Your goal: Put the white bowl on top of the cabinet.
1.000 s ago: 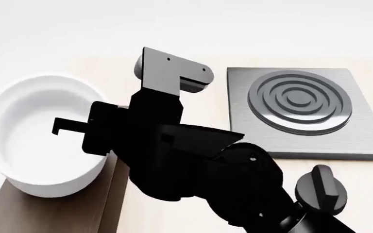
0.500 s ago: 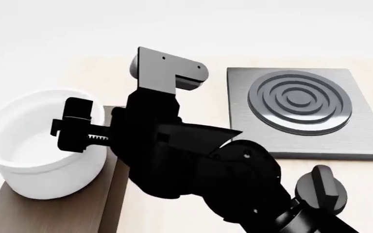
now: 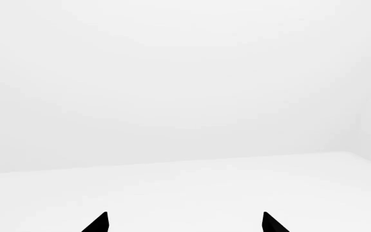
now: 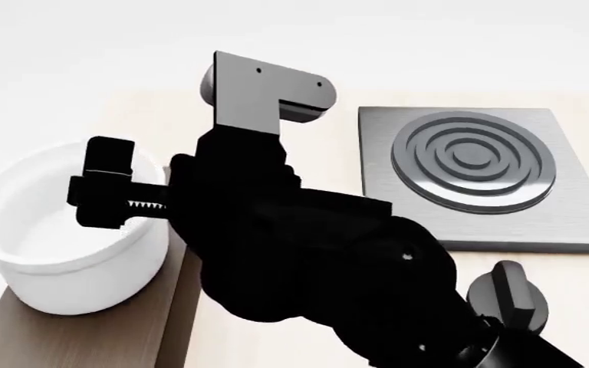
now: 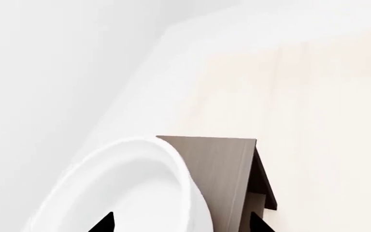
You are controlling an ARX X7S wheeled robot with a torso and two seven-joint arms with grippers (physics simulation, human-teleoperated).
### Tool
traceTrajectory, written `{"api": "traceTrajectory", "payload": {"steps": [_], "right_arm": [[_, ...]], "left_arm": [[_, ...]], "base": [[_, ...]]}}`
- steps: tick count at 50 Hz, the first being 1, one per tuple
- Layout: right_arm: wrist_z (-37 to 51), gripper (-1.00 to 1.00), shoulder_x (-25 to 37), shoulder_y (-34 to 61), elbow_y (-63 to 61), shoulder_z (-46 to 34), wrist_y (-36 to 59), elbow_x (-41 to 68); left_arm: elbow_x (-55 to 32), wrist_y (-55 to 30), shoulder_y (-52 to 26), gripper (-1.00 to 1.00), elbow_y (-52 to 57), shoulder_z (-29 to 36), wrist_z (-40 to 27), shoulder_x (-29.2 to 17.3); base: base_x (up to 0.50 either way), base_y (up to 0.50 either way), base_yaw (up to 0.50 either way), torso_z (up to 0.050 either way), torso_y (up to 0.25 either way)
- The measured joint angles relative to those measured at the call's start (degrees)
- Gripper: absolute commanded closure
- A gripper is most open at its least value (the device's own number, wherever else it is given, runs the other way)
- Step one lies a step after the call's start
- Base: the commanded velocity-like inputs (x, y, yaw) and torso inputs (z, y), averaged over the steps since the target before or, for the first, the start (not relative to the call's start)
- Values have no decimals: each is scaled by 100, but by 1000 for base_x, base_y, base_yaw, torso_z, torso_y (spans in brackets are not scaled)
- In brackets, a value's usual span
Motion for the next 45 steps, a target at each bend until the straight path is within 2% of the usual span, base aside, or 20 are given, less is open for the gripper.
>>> {"api": "traceTrajectory", "payload": {"steps": [45], "right_arm": [[1357,-100,831,222,-2217,615,-468,-208]], "left_arm": [[-7,25,1,-100,-4,14,-1,-3]], "base": [[0,0,0,0,0]]}}
